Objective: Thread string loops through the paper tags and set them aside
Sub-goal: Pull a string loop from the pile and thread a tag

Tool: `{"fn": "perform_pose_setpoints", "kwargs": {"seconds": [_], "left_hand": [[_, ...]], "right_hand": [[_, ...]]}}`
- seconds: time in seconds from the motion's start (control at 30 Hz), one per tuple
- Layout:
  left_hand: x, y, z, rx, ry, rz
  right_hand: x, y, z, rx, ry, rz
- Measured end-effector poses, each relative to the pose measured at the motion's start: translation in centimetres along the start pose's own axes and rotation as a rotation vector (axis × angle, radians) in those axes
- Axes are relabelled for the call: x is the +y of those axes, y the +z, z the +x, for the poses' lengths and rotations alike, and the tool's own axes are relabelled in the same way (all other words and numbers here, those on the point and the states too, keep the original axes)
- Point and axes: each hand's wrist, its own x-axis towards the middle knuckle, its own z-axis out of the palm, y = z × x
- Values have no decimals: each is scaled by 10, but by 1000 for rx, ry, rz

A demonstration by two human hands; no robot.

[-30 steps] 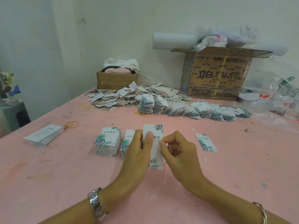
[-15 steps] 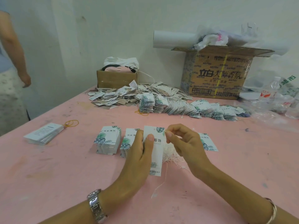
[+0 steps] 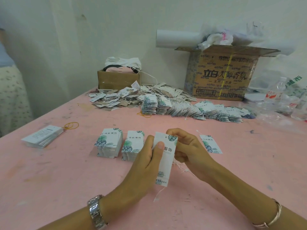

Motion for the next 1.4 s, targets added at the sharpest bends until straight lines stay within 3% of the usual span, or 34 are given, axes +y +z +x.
{"fn": "perform_pose_setpoints", "kwargs": {"seconds": [0.2, 0.37, 0.6, 0.87, 1.03, 1.27, 1.4], "left_hand": [[-4, -1, 3, -20, -63, -69], [-3, -2, 2, 163, -33, -116], [4, -6, 0, 271, 245, 240], [9, -13, 4, 303, 350, 408], [9, -16, 8, 313, 341, 482], [9, -24, 9, 305, 285, 408], [9, -25, 11, 291, 229, 363]], "right_hand": [[1, -3, 0, -27, 36, 20], [3, -4, 1, -51, 43, 13], [4, -8, 1, -99, 64, 16], [7, -13, 2, -88, 51, -27], [4, -22, 5, -175, 25, -105], [-9, -62, 14, -53, 65, -21], [-14, -78, 15, -97, 115, -150]]}}
